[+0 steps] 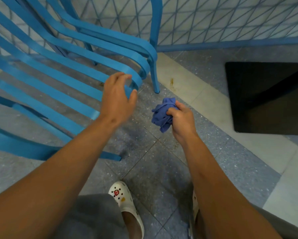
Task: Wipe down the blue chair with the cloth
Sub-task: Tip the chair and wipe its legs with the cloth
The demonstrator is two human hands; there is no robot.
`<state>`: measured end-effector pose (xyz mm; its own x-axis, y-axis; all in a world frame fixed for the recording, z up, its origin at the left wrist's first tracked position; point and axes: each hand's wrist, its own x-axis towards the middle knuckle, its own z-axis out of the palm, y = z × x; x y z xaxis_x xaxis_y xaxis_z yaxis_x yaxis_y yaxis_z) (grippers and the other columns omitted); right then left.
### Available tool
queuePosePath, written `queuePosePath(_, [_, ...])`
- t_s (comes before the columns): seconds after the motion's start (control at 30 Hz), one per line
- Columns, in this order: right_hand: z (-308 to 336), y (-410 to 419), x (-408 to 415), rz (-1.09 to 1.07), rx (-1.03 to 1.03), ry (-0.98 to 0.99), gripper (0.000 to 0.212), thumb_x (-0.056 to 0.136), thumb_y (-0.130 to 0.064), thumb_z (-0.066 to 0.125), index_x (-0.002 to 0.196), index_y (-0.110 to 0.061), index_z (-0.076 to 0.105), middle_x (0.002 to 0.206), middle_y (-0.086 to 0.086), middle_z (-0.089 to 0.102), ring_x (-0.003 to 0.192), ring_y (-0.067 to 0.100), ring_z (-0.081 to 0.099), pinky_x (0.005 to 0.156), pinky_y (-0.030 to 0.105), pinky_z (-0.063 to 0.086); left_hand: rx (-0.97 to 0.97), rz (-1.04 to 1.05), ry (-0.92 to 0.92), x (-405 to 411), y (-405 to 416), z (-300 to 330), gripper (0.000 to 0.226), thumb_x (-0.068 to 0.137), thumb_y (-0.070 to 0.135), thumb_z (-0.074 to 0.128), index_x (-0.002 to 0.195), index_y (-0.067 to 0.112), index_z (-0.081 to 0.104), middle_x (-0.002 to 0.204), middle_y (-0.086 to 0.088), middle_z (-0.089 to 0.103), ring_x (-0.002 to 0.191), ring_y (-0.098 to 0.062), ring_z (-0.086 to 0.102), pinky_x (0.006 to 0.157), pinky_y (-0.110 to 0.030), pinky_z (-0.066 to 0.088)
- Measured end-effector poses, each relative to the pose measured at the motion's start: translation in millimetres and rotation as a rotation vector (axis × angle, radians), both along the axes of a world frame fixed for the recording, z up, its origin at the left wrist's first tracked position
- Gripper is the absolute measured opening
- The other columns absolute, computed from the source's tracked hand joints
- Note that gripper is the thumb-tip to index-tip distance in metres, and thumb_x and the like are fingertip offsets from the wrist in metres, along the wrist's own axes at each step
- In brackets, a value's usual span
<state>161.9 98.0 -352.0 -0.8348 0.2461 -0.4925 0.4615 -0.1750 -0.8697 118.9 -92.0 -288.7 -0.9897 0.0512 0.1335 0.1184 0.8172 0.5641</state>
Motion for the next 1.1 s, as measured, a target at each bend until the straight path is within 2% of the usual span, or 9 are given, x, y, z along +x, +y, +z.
queuePosePath(0.17, [-38.2, 23.8, -30.4, 0.03, 0.112, 0.024, 0.043, 0.089, 0.004, 0.061, 0.131, -0.008, 0.066, 0.104, -0.001, 0.074, 0.083, 0.007, 0.069, 0.069, 0.019, 0.054, -0.007, -0.039, 0.106, -47.0, 14.1, -13.8, 0.042, 0.095, 0.021, 0.062, 0.136, 0.009, 0.057, 0.14, -0.01, 0.05, 0.134, -0.024, 0.044, 0.115, -0.029, 0.034])
queuePosePath(0.27, [-55.8, 37.4, -45.7, 0.077, 0.164, 0.069, 0.037, 0.091, 0.001, 0.064, 0.126, -0.01, 0.068, 0.108, 0.0, 0.075, 0.093, 0.012, 0.072, 0.077, 0.023, 0.056, 0.085, -0.113, 0.212, -45.7, 35.1, -34.8, 0.028, 0.093, 0.016, 0.06, 0.121, 0.01, 0.065, 0.123, -0.006, 0.059, 0.115, -0.017, 0.055, 0.1, -0.025, 0.045])
queuePosePath(0.37, [-71.5, 49.2, -63.1, 0.158, 0.229, 0.132, 0.033, 0.093, -0.001, 0.066, 0.125, -0.009, 0.068, 0.106, -0.004, 0.075, 0.091, 0.004, 0.072, 0.075, 0.017, 0.055, 0.232, -0.113, 0.121, -25.7, 55.0, -78.8, 0.022, 0.094, 0.017, 0.063, 0.115, 0.013, 0.067, 0.111, -0.001, 0.062, 0.098, -0.01, 0.057, 0.087, -0.028, 0.051])
queuePosePath(0.53, [-101.0, 66.9, -97.5, 0.3, 0.392, 0.175, 0.036, 0.095, -0.013, 0.07, 0.131, -0.015, 0.062, 0.116, -0.003, 0.069, 0.102, 0.007, 0.068, 0.087, 0.017, 0.054, 0.467, 0.099, -0.154, -28.8, 68.1, -155.9, 0.027, 0.096, 0.027, 0.064, 0.123, 0.021, 0.063, 0.118, 0.006, 0.065, 0.106, -0.009, 0.061, 0.093, -0.034, 0.056])
queuePosePath(0.73, [-130.4, 72.4, -133.9, 0.375, 0.362, 0.25, 0.03, 0.097, -0.01, 0.067, 0.123, -0.023, 0.061, 0.118, -0.004, 0.069, 0.107, 0.006, 0.068, 0.094, 0.022, 0.054, 0.571, 0.11, -0.234, -62.1, 85.7, -212.0, 0.029, 0.101, 0.028, 0.059, 0.129, 0.018, 0.061, 0.12, 0.005, 0.065, 0.11, -0.01, 0.061, 0.094, -0.033, 0.056])
queuePosePath(0.83, [-137.5, 66.4, -150.5, 0.394, 0.324, 0.298, 0.032, 0.097, -0.004, 0.066, 0.119, -0.027, 0.064, 0.117, -0.017, 0.067, 0.105, -0.006, 0.066, 0.089, 0.013, 0.051, 0.643, 0.123, -0.249, -80.6, 96.7, -229.8, 0.031, 0.103, 0.026, 0.057, 0.13, 0.013, 0.062, 0.115, 0.007, 0.067, 0.104, -0.004, 0.064, 0.09, -0.029, 0.056])
queuePosePath(0.9, [-143.0, 63.2, -159.2, 0.399, 0.311, 0.323, 0.034, 0.096, -0.003, 0.066, 0.116, -0.031, 0.064, 0.114, -0.021, 0.067, 0.103, -0.008, 0.066, 0.087, 0.01, 0.05, 0.714, 0.091, -0.25, -91.6, 102.9, -238.3, 0.029, 0.104, 0.026, 0.055, 0.128, 0.012, 0.063, 0.113, 0.005, 0.07, 0.102, -0.008, 0.067, 0.09, -0.034, 0.058])
queuePosePath(1.0, [-155.3, 61.1, -169.8, 0.37, 0.272, 0.33, 0.031, 0.096, -0.007, 0.068, 0.12, -0.025, 0.063, 0.113, -0.008, 0.071, 0.1, 0.001, 0.07, 0.083, 0.014, 0.054, 0.85, 0.042, -0.265, -100.5, 110.5, -246.8, 0.031, 0.104, 0.03, 0.055, 0.13, 0.015, 0.062, 0.114, 0.002, 0.072, 0.106, -0.013, 0.07, 0.092, -0.039, 0.058])
queuePosePath(1.1, [-162.5, 60.8, -173.2, 0.351, 0.215, 0.303, 0.026, 0.096, -0.009, 0.068, 0.121, -0.017, 0.065, 0.111, -0.002, 0.074, 0.099, 0.006, 0.072, 0.082, 0.017, 0.055, 0.885, 0.061, -0.283, -105.5, 114.0, -252.5, 0.035, 0.102, 0.018, 0.059, 0.136, 0.012, 0.057, 0.122, 0.0, 0.07, 0.111, -0.011, 0.069, 0.097, -0.036, 0.057])
